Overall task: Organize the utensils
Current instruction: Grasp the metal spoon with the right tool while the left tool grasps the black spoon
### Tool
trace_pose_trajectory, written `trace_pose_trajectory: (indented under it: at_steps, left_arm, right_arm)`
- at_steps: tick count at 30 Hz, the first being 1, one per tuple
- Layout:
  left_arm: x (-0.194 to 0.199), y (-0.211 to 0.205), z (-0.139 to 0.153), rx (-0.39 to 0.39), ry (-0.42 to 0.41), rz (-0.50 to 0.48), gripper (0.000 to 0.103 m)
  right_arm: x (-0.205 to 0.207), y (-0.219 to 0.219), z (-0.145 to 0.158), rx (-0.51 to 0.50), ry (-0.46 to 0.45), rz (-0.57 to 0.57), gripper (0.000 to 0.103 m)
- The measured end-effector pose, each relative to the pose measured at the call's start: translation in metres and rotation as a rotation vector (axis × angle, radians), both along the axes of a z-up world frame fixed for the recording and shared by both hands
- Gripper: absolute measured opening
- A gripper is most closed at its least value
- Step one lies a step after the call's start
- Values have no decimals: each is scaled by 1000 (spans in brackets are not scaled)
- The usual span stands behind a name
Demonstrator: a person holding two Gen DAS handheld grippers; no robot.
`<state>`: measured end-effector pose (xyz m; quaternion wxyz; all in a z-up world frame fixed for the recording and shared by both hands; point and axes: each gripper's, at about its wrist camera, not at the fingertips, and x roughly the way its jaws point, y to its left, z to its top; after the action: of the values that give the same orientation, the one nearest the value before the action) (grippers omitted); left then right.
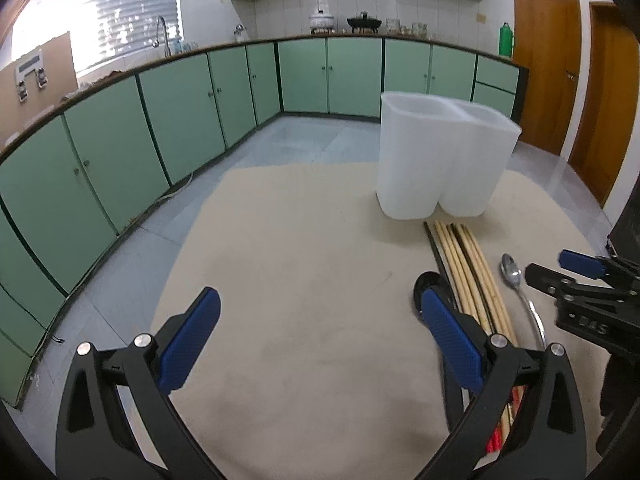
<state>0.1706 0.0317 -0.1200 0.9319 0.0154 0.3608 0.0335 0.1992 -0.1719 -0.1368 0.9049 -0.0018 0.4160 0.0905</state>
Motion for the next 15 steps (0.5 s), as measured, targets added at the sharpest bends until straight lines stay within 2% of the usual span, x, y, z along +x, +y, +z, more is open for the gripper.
trace_pose_trajectory:
  at_steps: [7, 10, 12, 15]
  left_arm:
    - [16, -7, -16, -12, 37, -18, 98]
    - [19, -11, -20, -13, 52, -32, 98]
    - [21, -14, -23, -12, 61, -41, 98]
    - [24, -22, -29, -12, 80, -61, 98]
  right_arm:
    - [20, 4, -21, 1, 69, 10, 45]
    - [21, 6, -21, -10, 61, 11, 39]
    - [22, 7, -21, -3, 59, 24, 28]
    - [19, 10, -21, -19, 46, 32, 28]
